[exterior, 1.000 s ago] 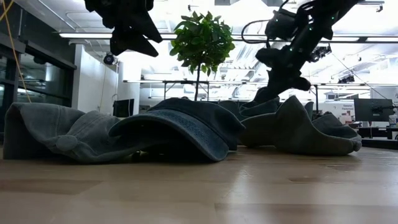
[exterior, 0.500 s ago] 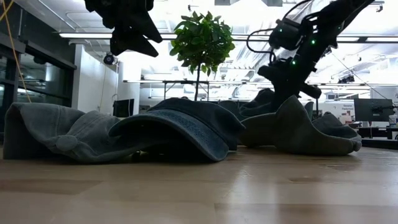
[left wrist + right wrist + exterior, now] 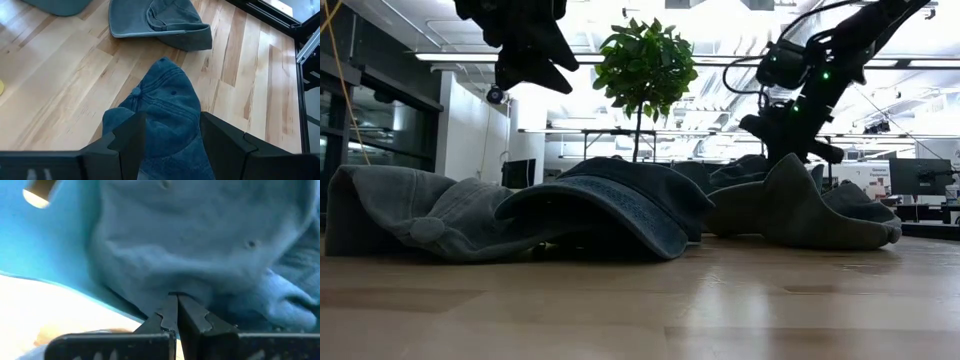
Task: Pick & Place hat
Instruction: Put the right blue cap into the blue bin
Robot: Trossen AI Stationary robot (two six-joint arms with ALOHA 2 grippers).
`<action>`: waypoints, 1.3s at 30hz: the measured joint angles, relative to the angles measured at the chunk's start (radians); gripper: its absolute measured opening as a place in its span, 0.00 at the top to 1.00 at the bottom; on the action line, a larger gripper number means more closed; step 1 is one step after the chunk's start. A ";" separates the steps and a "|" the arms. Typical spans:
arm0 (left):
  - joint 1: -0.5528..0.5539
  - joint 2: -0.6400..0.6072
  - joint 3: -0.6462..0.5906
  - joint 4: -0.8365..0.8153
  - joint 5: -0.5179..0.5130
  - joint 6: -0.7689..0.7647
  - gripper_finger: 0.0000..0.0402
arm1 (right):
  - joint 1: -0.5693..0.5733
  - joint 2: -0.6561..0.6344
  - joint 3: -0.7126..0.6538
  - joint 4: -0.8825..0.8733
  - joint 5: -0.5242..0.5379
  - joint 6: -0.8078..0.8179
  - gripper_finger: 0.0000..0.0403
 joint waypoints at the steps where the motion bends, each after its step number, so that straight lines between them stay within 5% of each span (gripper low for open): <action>1: 0.000 0.000 0.000 0.000 0.001 -0.002 0.54 | 0.000 0.000 0.010 -0.001 -0.007 -0.006 1.00; 19: 0.000 0.000 0.000 0.000 0.003 -0.009 0.54 | -0.057 0.000 0.200 -0.053 0.016 -0.248 1.00; 29: 0.000 0.000 0.000 0.002 0.019 -0.009 0.54 | -0.223 0.055 0.202 0.054 -0.119 -0.245 1.00; 39: 0.000 0.000 0.000 0.001 0.024 -0.017 0.54 | -0.274 0.130 0.202 -0.015 -0.129 -0.227 1.00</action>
